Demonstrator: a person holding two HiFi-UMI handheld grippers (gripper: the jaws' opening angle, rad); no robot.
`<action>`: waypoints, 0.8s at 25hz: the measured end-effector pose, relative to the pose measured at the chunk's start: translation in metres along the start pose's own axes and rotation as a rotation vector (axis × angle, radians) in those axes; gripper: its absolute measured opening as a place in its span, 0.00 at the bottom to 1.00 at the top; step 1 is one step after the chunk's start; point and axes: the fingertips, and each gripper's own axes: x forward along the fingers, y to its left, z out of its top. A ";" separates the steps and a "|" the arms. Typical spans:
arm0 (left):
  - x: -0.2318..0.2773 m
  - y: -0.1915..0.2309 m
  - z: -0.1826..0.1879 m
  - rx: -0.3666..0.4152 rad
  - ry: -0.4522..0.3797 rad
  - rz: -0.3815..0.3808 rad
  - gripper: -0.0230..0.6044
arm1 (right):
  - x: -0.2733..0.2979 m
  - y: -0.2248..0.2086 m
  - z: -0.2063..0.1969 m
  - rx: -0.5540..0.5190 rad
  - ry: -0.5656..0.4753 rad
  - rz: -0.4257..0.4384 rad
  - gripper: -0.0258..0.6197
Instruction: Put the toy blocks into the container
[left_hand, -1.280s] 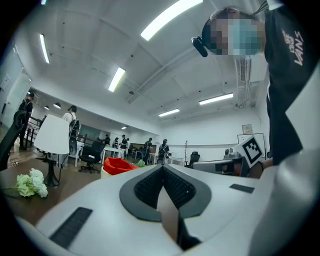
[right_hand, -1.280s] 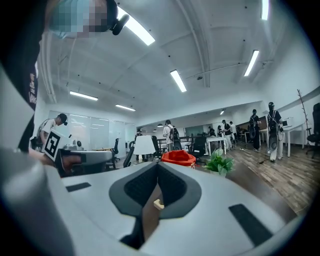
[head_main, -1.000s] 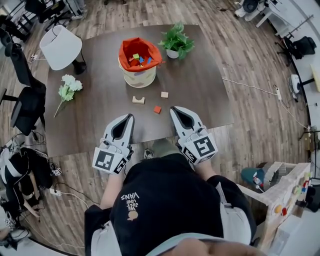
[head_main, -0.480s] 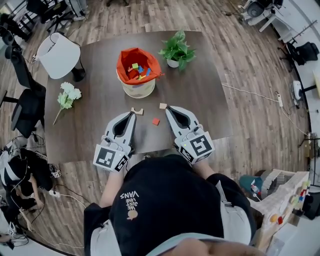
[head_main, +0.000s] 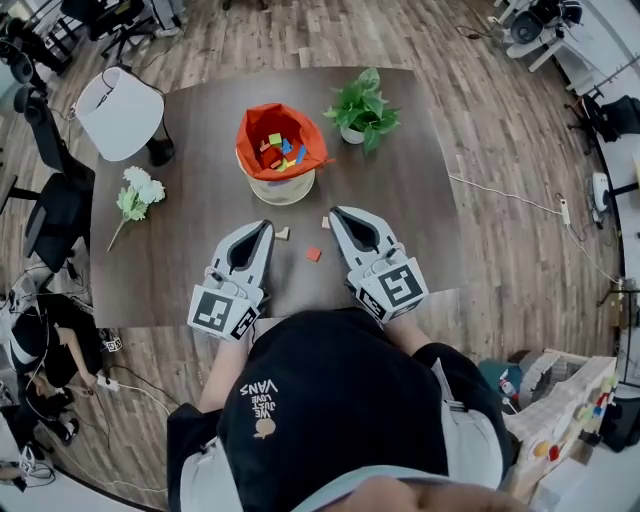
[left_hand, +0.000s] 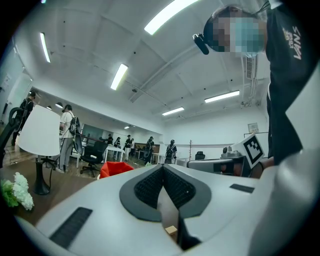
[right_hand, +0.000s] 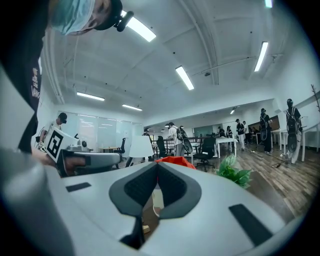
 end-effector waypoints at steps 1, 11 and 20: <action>0.002 0.001 0.000 0.000 0.000 -0.001 0.05 | 0.002 -0.002 0.000 -0.001 0.001 0.000 0.07; 0.022 0.003 -0.006 -0.002 0.005 -0.027 0.05 | 0.012 -0.016 -0.007 -0.001 0.013 -0.005 0.07; 0.026 0.010 -0.007 -0.007 0.008 -0.011 0.05 | 0.022 -0.022 -0.012 0.005 0.026 0.005 0.07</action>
